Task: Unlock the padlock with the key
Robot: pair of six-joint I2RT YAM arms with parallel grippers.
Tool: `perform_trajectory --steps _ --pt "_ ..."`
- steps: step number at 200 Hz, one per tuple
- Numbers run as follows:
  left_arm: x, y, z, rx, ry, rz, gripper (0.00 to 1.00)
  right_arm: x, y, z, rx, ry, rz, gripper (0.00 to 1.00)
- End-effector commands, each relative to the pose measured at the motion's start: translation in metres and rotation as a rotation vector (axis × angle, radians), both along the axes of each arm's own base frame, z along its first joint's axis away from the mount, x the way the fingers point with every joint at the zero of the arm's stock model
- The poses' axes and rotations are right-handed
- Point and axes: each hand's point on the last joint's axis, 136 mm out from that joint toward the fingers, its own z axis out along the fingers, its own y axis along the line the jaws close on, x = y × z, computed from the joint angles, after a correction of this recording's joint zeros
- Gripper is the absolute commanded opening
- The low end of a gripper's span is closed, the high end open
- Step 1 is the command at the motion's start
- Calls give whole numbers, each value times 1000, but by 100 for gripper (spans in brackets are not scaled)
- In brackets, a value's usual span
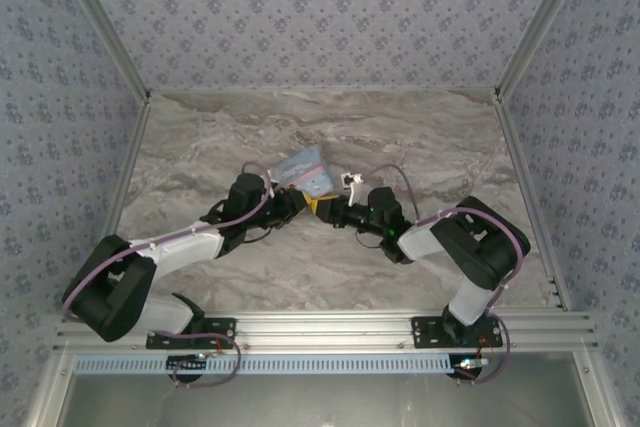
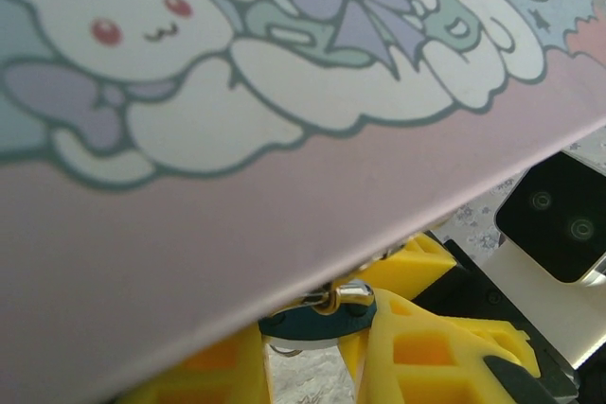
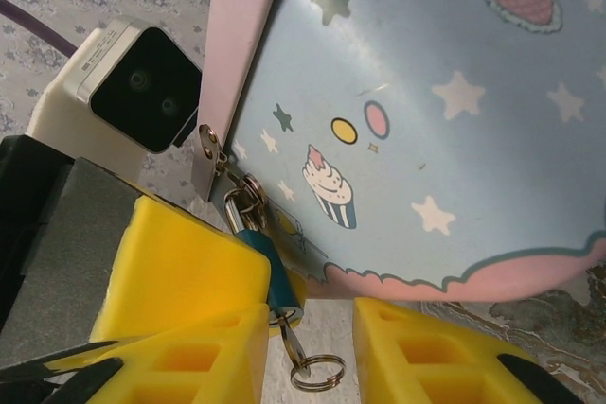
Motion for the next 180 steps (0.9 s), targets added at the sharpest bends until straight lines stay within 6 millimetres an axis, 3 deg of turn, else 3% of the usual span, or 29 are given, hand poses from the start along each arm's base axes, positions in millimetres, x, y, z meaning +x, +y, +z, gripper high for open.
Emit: perform_trajectory --steps 1,111,180 --pt "-4 -9 12 -29 -40 -43 20 -11 12 17 40 -92 84 32" --pt "-4 -7 8 -17 -34 -40 20 -24 -20 5 -18 -115 61 42" --pt "-3 -7 11 -19 -36 -40 20 -22 -3 6 1 -109 97 44"
